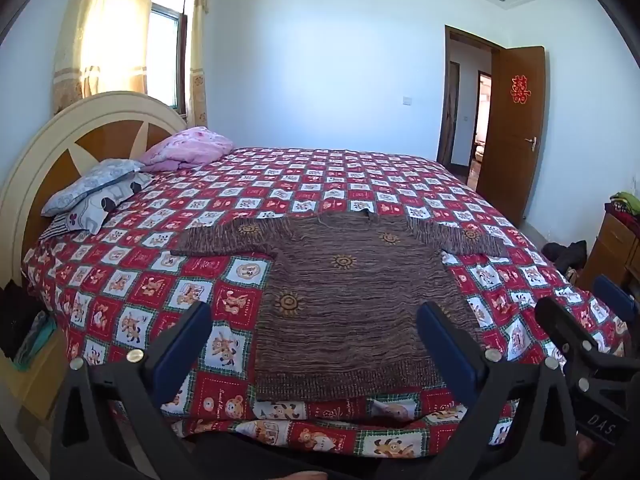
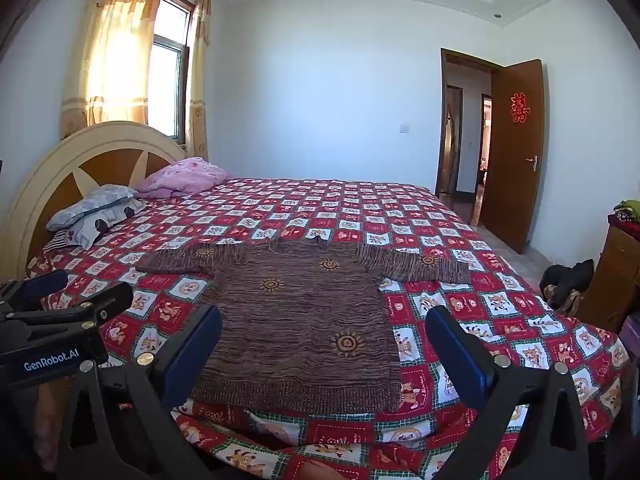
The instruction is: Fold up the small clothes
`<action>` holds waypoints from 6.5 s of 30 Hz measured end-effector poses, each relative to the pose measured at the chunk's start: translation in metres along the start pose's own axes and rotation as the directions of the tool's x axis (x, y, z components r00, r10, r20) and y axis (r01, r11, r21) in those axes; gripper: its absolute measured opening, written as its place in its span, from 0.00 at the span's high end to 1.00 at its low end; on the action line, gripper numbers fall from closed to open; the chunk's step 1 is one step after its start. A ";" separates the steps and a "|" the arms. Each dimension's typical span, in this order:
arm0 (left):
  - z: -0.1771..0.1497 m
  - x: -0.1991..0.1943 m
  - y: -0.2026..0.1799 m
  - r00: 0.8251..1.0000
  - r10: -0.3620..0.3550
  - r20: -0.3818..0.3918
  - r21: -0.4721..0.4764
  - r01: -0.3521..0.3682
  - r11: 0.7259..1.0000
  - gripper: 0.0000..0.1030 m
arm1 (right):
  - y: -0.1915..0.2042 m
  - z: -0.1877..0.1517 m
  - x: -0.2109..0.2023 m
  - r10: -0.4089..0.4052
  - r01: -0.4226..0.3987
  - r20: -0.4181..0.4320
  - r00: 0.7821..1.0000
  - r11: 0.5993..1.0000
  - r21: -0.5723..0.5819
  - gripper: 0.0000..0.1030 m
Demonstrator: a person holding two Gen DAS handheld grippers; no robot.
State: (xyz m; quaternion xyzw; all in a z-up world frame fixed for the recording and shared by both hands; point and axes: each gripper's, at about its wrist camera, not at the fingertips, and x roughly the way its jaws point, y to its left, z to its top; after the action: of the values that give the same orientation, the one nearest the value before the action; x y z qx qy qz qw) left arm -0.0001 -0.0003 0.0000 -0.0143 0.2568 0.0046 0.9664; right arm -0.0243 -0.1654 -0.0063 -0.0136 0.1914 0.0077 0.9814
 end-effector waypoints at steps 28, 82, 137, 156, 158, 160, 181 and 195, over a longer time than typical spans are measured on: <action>-0.003 0.007 0.013 1.000 0.002 -0.015 -0.079 -0.003 0.997 0.00 | 0.000 -0.002 0.004 0.000 0.000 -0.012 1.000 1.000 0.002 0.01; -0.007 0.014 0.012 0.999 -0.003 -0.041 -0.091 -0.001 0.996 0.00 | 0.007 -0.007 0.009 0.034 -0.034 -0.035 0.999 0.999 -0.011 0.01; 0.042 0.327 0.006 0.959 0.224 -0.176 0.096 -0.210 0.973 0.00 | -0.316 -0.010 0.385 -0.161 0.322 -0.436 0.885 0.890 0.324 0.35; 0.036 0.387 0.010 0.913 0.323 -0.249 0.106 -0.306 0.946 0.00 | -0.326 -0.001 0.494 -0.245 0.320 -0.493 0.835 0.945 0.072 0.88; 0.035 0.388 0.011 0.914 0.309 -0.262 0.094 -0.295 0.951 0.00 | -0.319 0.004 0.493 -0.252 0.315 -0.491 0.834 0.948 0.050 0.90; 0.035 0.386 0.011 0.918 0.300 -0.261 0.090 -0.286 0.954 0.00 | -0.313 0.013 0.490 -0.243 0.304 -0.478 0.844 0.951 0.054 0.90; 0.038 0.343 0.042 0.958 0.204 -0.202 -0.013 -0.211 0.977 0.00 | -0.131 0.136 0.461 -0.025 0.032 -0.330 0.944 0.999 0.014 0.91; 0.030 0.335 0.064 0.955 0.224 -0.193 -0.023 -0.233 0.972 0.00 | 0.032 0.052 0.536 0.297 -0.284 -0.456 0.839 0.954 0.097 0.52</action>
State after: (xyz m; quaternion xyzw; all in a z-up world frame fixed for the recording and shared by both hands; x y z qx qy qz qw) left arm 0.3048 0.0656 -0.1420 -0.0070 0.3473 0.1208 0.9299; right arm 0.4915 -0.1262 -0.1606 0.0268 0.4212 0.1503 0.8940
